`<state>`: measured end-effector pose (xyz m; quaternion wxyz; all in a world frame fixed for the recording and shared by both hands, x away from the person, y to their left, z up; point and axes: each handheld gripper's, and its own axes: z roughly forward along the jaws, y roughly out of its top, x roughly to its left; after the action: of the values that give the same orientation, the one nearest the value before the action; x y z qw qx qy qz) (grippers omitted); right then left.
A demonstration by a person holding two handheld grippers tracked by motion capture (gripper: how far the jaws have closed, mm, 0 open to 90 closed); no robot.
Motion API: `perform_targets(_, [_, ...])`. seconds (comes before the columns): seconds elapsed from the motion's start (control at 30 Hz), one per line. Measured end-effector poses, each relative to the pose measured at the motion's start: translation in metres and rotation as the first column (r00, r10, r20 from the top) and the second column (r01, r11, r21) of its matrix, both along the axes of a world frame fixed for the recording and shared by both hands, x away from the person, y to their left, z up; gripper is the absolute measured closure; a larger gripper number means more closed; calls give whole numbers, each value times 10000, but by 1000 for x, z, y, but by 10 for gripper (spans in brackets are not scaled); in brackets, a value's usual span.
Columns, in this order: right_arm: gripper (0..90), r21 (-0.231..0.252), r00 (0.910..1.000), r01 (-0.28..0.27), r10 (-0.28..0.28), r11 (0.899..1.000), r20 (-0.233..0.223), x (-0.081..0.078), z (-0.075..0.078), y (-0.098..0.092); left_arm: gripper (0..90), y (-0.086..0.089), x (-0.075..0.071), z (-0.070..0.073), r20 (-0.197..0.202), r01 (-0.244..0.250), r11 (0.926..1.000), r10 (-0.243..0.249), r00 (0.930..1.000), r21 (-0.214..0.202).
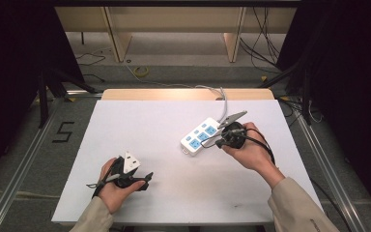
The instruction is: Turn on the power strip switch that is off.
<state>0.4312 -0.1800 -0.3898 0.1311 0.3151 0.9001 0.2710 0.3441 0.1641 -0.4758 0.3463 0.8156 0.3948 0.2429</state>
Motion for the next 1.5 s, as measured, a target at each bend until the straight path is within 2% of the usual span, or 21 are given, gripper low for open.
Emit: perform_targets(1.5, [900, -260, 9998, -172, 169, 9995, -111, 25, 6, 25, 202, 0, 0, 1, 18, -1, 10000, 1, 10000, -6])
